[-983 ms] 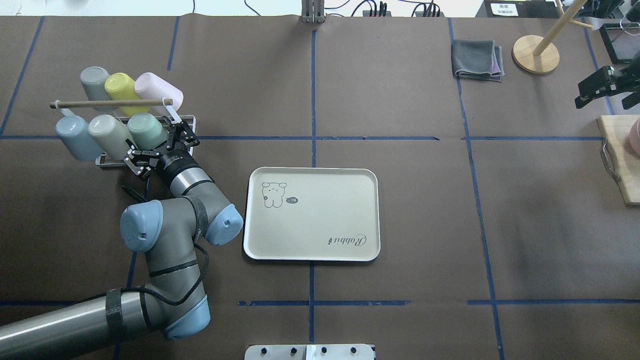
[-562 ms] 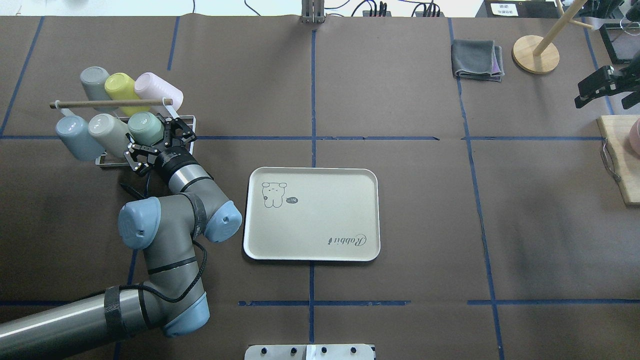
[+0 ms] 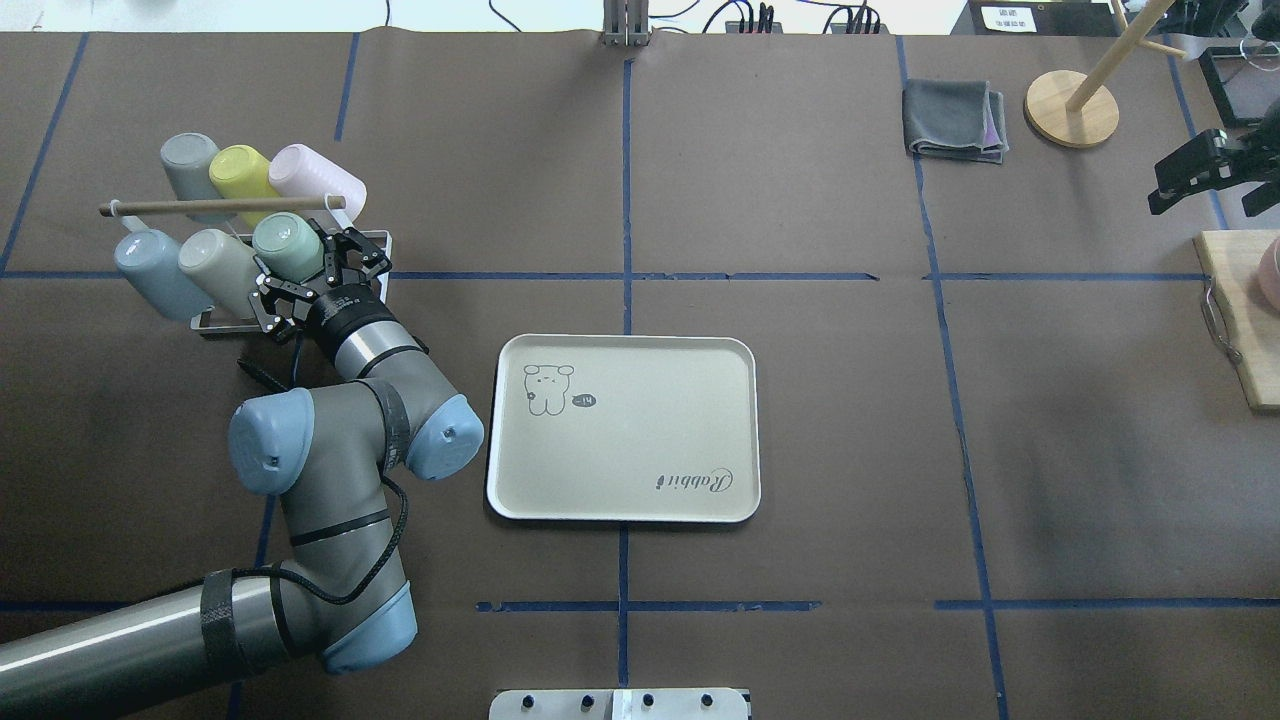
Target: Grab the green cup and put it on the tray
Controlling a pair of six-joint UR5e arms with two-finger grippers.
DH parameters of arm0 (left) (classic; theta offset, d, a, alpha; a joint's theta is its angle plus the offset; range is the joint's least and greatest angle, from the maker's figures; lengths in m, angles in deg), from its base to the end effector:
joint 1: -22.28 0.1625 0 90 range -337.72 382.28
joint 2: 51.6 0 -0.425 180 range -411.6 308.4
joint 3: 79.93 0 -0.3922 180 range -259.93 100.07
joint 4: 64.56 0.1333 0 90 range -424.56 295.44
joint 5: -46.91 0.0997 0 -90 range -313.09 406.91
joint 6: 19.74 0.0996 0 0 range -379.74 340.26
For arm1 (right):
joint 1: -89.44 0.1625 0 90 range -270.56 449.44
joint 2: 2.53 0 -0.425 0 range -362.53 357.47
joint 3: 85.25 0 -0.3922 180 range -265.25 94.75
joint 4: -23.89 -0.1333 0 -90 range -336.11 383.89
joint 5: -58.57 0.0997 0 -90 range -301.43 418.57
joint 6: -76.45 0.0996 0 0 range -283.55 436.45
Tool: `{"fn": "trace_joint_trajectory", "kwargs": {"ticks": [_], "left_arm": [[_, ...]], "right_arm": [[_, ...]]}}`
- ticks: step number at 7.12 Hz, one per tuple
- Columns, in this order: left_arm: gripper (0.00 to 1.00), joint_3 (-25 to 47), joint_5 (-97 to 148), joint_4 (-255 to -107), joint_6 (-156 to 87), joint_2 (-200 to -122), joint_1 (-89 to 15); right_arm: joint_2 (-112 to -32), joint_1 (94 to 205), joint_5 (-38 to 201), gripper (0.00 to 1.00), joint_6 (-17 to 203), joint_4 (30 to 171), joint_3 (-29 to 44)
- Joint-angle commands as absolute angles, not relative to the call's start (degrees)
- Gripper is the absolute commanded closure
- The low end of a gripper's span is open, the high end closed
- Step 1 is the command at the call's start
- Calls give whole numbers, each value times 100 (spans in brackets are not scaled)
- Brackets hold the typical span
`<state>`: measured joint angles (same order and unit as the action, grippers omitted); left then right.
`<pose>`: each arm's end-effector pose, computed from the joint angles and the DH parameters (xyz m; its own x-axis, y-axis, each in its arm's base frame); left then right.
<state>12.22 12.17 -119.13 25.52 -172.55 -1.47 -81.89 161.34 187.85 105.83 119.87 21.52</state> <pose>0.5032 -0.4565 0.3736 -0.5096 0.6625 0.5491 -0.7850 -0.0968 -0.6118 -0.1034 -0.5423 0.4350 0.7204 0.0329 0.6928 -0.0737 0.9969 0.0292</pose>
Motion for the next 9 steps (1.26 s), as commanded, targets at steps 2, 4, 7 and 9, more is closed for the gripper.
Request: {"fn": "trace_joint_trajectory", "kwargs": {"ticks": [2,4,7,9], "left_arm": [[60,1463,1228,-11888,2649,-17219,-189],[60,1822,1264,-11879,2658,-16947,-198],[60,1956,1264,-11870,2710,-16964,-189],[60,1947,1264,-11870,2693,-16946,-163]], "right_arm": [[-8180,16133,18785,0,10598,11987,2153],[-8180,16125,18785,0,10659,11987,2162],[-8180,16133,18820,0,10677,11987,2162],[-8180,16125,18820,0,10677,11987,2145]]}}
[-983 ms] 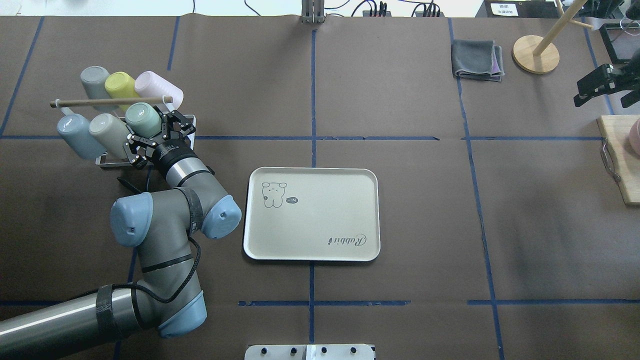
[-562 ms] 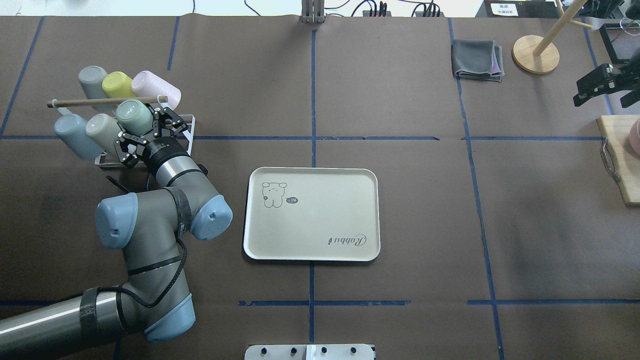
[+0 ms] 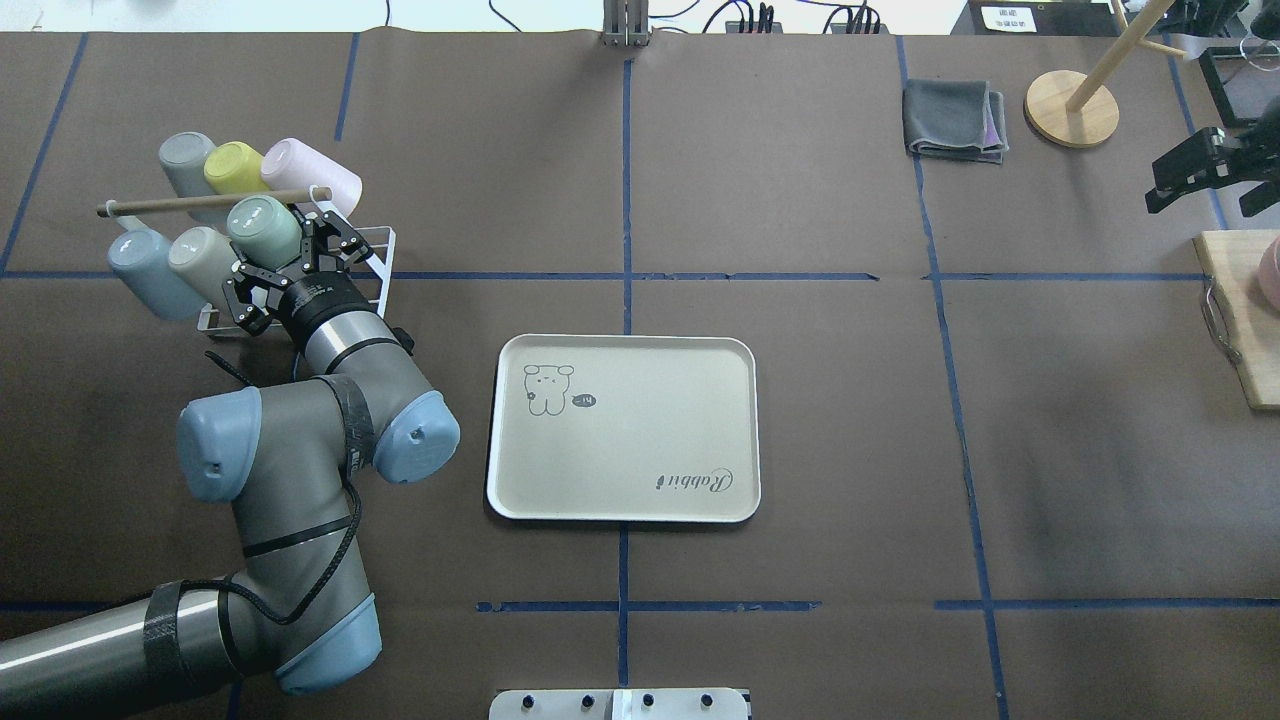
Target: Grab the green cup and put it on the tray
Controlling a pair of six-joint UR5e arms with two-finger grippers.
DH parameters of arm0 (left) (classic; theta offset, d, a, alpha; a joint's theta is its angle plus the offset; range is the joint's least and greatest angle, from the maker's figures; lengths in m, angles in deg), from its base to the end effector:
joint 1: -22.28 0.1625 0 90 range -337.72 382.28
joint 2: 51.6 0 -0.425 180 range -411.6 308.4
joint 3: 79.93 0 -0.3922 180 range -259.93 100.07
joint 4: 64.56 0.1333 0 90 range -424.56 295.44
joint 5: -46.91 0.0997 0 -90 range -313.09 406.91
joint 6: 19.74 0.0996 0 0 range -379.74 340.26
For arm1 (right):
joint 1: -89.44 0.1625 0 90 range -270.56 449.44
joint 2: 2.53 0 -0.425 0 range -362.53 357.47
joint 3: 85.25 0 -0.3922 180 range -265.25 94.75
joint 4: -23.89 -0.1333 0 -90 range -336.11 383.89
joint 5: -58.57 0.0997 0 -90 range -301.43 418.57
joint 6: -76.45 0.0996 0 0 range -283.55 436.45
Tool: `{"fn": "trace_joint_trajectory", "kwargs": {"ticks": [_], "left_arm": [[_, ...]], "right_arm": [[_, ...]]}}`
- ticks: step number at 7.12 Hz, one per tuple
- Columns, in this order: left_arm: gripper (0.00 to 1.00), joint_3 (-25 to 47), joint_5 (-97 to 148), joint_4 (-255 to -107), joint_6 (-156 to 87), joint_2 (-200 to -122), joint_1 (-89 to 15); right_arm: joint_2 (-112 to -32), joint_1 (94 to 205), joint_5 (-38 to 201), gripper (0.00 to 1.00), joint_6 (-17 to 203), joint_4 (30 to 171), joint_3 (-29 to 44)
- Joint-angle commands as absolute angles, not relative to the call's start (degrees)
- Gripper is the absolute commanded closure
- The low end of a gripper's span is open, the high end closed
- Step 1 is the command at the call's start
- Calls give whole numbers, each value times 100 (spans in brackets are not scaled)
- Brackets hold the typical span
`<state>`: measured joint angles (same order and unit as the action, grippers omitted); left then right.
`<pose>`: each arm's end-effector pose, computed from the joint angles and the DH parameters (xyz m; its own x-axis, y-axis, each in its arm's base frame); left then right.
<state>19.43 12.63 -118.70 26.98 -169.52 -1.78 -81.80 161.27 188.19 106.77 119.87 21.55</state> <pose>0.4710 -0.4464 0.3541 -0.4943 0.6436 0.5843 -0.8066 -0.0889 -0.5844 -0.1045 -0.5423 0.4335 0.7151 0.0467 0.6974 -0.0822 0.9965 0.0176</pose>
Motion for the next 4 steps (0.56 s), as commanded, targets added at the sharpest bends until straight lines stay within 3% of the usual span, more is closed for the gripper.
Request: {"fn": "trace_joint_trajectory", "kwargs": {"ticks": [1,4], "left_arm": [[60,1938,1264,-11870,2685,-16938,-154],[60,1877,1264,-11870,2562,-16929,-40]], "right_arm": [[-8172,16125,18820,0,10677,11987,2144],[-8172,16116,18820,0,10677,11987,2144]]}}
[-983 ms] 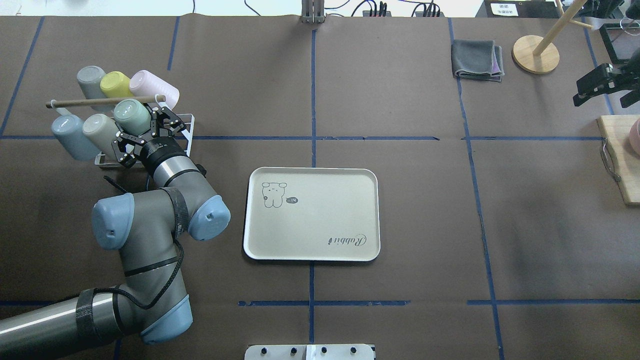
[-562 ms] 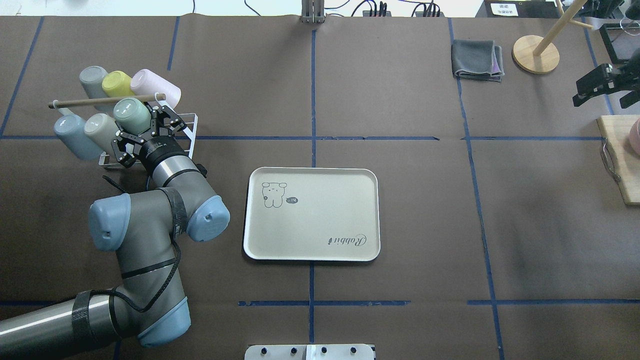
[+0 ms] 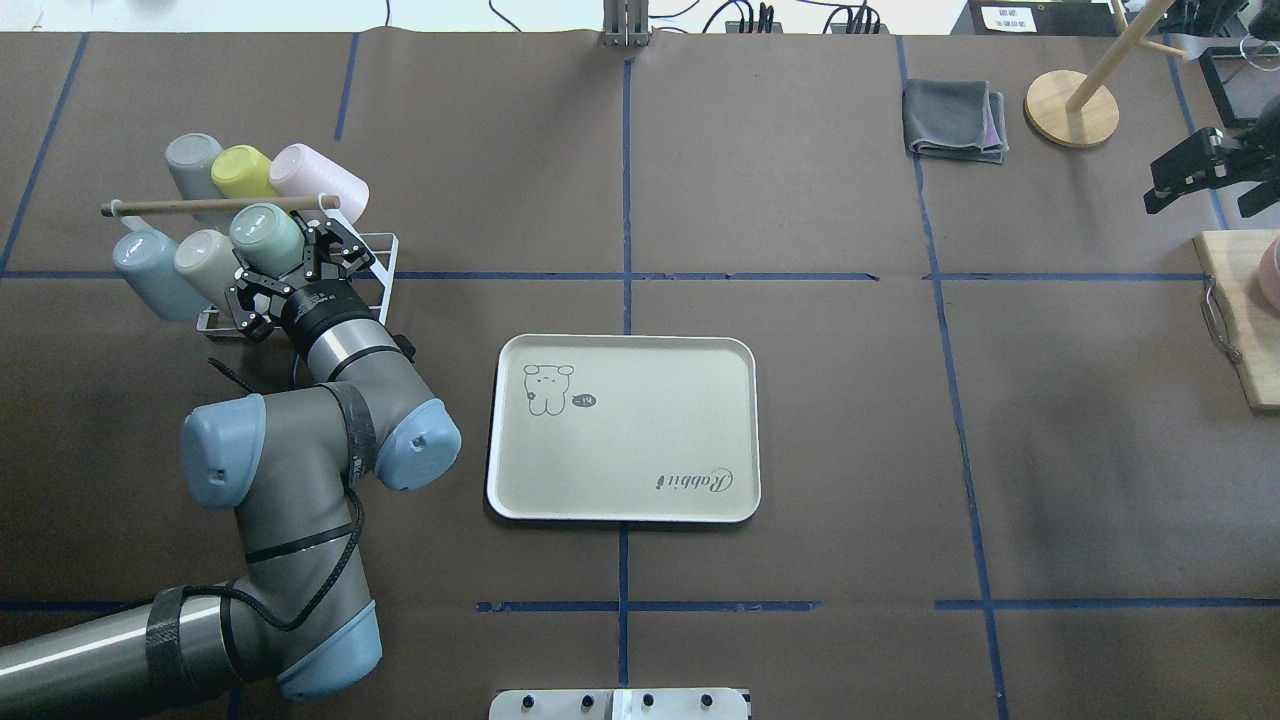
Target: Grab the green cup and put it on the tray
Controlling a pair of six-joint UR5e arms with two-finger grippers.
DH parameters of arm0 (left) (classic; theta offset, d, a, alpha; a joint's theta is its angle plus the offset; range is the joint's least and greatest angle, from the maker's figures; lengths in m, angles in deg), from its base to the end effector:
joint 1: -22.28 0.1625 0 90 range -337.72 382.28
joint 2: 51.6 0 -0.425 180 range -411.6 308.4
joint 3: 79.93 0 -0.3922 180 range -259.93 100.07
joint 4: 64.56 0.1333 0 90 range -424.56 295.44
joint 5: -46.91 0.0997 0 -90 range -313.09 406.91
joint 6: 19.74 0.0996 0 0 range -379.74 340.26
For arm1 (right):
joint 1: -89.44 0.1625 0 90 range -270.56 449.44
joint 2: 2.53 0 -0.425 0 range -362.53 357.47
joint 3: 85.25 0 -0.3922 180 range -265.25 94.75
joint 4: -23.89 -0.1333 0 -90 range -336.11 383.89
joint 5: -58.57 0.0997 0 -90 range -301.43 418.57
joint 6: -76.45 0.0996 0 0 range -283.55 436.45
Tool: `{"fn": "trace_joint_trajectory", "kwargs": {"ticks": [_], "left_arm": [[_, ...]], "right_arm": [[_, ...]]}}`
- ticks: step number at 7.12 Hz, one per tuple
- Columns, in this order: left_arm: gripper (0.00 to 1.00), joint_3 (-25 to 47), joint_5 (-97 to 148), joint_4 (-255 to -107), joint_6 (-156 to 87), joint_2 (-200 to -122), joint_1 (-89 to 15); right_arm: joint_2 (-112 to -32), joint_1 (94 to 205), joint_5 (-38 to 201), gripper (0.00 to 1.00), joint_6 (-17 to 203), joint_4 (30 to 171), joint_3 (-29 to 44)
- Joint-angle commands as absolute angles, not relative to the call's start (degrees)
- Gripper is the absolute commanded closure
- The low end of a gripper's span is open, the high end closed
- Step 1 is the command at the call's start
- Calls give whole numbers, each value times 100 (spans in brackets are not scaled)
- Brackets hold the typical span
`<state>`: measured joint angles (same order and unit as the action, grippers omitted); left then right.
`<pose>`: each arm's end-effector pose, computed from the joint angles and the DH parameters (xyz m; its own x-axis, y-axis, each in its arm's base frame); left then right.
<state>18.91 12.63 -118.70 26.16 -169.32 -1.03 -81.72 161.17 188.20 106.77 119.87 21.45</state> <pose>0.4777 -0.4406 0.3600 -0.4979 0.6413 0.5838 -0.8058 -0.0932 -0.5848 -0.1057 -0.5427 0.4336 0.7152 0.0456 0.6974 -0.0804 0.9966 0.0173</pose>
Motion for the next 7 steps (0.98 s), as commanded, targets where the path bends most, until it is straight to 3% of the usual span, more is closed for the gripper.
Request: {"fn": "trace_joint_trajectory", "kwargs": {"ticks": [1,7], "left_arm": [[60,1859,1264,-11870,2535,-16929,-40],[60,2104,1272,-11861,2544,-16946,-48]], "right_arm": [[-8172,16116,18820,0,10677,11987,2144],[-8172,16125,18820,0,10677,11987,2144]]}}
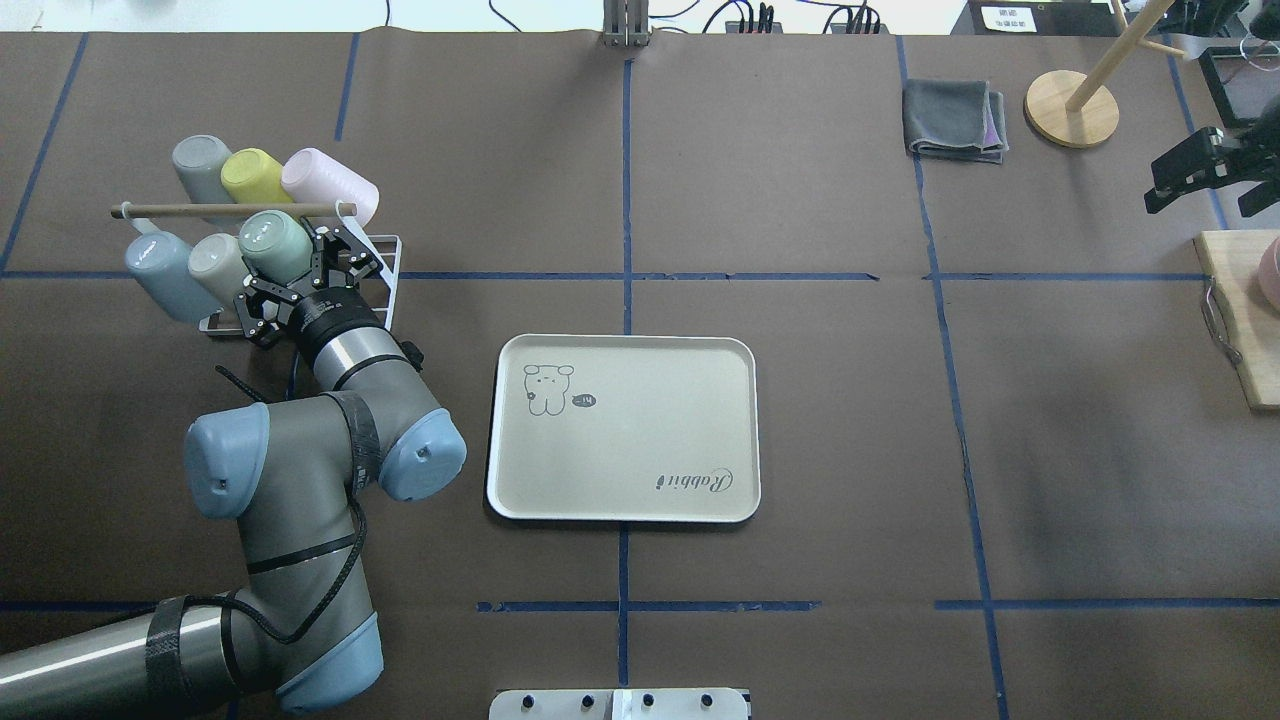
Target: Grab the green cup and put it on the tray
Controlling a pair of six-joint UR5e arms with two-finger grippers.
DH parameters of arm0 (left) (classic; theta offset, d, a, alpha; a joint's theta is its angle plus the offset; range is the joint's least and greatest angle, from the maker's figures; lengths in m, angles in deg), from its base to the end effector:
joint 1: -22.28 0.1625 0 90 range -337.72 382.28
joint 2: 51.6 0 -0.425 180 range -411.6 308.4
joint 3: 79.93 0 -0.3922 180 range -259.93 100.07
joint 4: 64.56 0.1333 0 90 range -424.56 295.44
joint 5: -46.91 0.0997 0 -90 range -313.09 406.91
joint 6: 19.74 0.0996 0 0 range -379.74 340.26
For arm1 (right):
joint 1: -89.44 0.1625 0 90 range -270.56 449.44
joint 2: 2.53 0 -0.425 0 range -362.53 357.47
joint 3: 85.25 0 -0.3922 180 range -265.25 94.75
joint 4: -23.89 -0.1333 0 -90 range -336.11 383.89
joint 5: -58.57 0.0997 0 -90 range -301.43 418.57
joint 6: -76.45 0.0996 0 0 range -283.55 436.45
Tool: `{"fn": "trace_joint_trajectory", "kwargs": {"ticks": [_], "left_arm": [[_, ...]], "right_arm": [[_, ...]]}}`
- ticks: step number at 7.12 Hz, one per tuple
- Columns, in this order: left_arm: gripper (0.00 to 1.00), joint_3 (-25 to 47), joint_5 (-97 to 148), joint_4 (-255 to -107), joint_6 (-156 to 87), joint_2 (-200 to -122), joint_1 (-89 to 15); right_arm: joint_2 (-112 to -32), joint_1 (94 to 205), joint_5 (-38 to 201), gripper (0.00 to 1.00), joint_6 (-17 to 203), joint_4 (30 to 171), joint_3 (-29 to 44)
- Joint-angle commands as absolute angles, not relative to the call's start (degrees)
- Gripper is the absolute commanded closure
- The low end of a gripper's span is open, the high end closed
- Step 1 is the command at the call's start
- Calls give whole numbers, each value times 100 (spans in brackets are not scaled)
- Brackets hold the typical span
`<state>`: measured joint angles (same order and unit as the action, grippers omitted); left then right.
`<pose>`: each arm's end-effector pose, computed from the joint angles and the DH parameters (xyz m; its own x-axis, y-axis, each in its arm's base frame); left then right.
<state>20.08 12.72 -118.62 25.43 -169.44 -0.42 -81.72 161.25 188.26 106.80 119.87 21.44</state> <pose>0.4792 -0.4343 0.3503 -0.4831 0.6315 0.6065 -0.8219 -0.0882 -0.5628 -0.1050 -0.5428 0.4336 0.7145 0.0472 0.6980 -0.0818 0.9965 0.0164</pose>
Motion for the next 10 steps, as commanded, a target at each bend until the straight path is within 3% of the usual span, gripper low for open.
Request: {"fn": "trace_joint_trajectory", "kwargs": {"ticks": [1,6,10], "left_arm": [[60,2262,1298,-11844,2553,-16938,-66],[60,2973,1325,-11413,2587,-16929,-223],[60,4781,942,-11456,2501,-16849,-453]], "right_arm": [[-8172,16125,18829,0,10677,11987,2144],[-8172,16125,18829,0,10695,11987,2153],[-8180,16125,18829,0,10695,11987,2162]]}}
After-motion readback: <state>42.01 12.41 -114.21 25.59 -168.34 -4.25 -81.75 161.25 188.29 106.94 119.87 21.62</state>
